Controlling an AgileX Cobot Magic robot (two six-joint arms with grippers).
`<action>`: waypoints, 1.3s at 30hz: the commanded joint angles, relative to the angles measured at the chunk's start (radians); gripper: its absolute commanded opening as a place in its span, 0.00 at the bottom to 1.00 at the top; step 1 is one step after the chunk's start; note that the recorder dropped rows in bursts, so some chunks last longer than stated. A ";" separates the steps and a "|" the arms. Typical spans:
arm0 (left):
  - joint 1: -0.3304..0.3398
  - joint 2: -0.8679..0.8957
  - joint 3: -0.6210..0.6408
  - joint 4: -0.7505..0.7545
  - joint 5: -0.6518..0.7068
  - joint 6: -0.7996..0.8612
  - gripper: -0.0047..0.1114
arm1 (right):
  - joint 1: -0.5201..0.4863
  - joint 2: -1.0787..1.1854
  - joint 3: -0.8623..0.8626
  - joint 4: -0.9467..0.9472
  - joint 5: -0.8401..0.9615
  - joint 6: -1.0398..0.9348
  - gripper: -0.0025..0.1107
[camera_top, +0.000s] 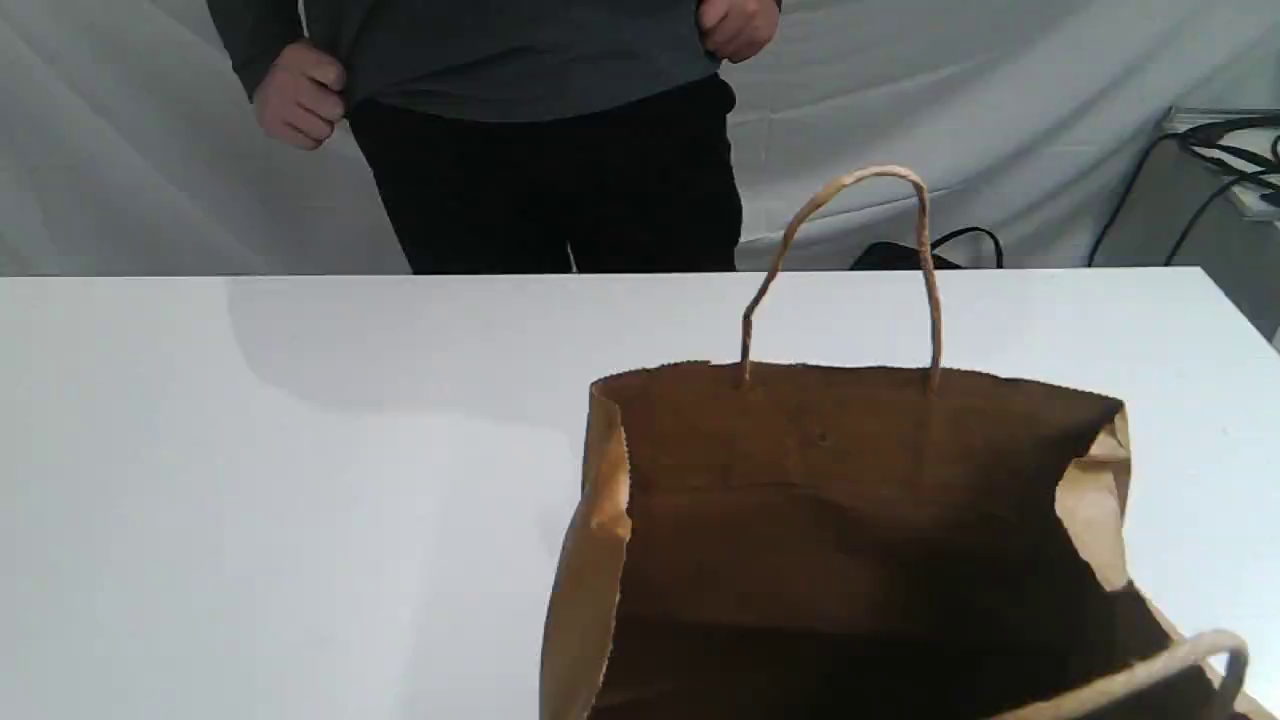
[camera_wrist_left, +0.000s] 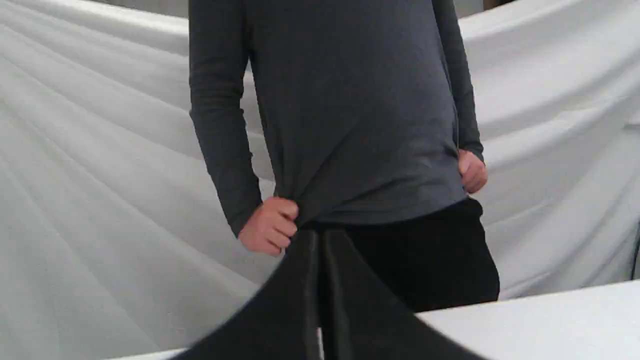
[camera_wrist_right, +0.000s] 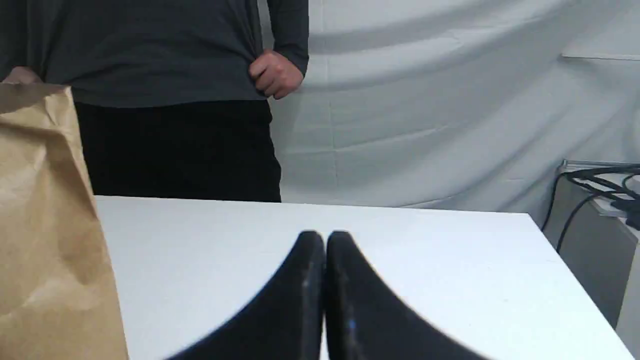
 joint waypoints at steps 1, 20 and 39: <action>0.002 -0.004 -0.031 0.019 -0.009 -0.010 0.04 | -0.008 -0.006 0.003 0.008 0.000 -0.003 0.02; 0.002 -0.004 0.135 1.404 0.006 -1.399 0.04 | -0.008 -0.006 0.003 0.008 0.000 -0.002 0.02; 0.002 -0.004 0.144 1.397 -0.007 -1.417 0.04 | -0.008 -0.006 0.003 0.008 0.000 -0.001 0.02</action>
